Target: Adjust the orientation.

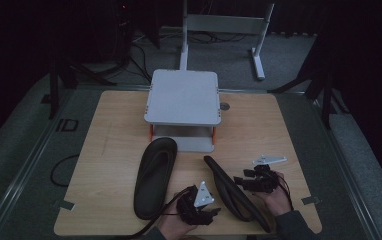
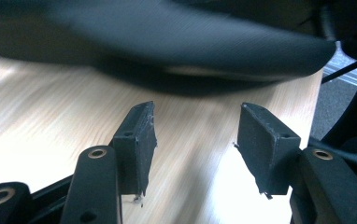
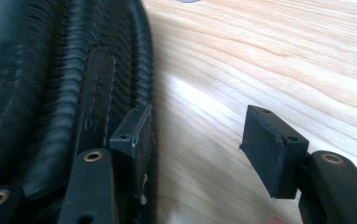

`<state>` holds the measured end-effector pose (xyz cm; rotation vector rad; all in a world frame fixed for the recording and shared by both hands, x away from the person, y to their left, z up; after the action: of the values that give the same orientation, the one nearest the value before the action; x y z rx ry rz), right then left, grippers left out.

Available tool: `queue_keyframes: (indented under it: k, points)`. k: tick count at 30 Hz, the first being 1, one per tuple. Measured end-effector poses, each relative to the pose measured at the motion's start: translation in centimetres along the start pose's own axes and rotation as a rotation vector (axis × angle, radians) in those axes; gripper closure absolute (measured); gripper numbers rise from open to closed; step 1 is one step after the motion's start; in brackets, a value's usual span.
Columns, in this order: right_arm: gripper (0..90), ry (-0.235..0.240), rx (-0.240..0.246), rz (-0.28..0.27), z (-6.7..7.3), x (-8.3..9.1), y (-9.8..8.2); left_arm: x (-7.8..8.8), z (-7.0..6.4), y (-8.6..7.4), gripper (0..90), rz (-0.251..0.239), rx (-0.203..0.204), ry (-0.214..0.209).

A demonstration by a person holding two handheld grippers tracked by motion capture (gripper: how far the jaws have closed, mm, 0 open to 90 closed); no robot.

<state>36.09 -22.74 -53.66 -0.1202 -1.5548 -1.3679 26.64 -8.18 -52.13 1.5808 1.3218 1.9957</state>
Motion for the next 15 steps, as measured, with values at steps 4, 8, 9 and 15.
queue_keyframes:
  k: [4, 8, 9, 15]
  points:
    - [41.7, -0.035, -0.019, -0.071, -1.0, 1.9, 1.2, -0.4, -0.3, 1.6, 47.8, -0.028, -0.019, -0.008]
    - [41.3, -0.052, -0.014, -0.131, -1.2, 4.0, 2.5, -0.6, -0.4, 2.3, 48.7, -0.04, -0.024, -0.008]
    - [40.5, -0.066, 0.007, -0.161, -1.0, 5.3, 3.3, -0.8, -0.6, 3.1, 48.9, -0.064, -0.028, -0.021]
    - [40.3, -0.088, 0.026, -0.234, -0.6, 7.6, 4.7, -1.8, -0.3, 4.9, 48.1, -0.083, -0.05, -0.009]
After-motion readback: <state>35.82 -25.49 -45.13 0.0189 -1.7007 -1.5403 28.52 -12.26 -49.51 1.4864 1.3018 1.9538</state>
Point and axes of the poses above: each handheld gripper's, and its own axes: x roughly backward along the jaws, y roughly out of its top, z roughly to its left, the point moved 9 cm from there along -x, roughly forward along the jaws, and after that the axes turned 1 degree about x, right-handed, at the moved point
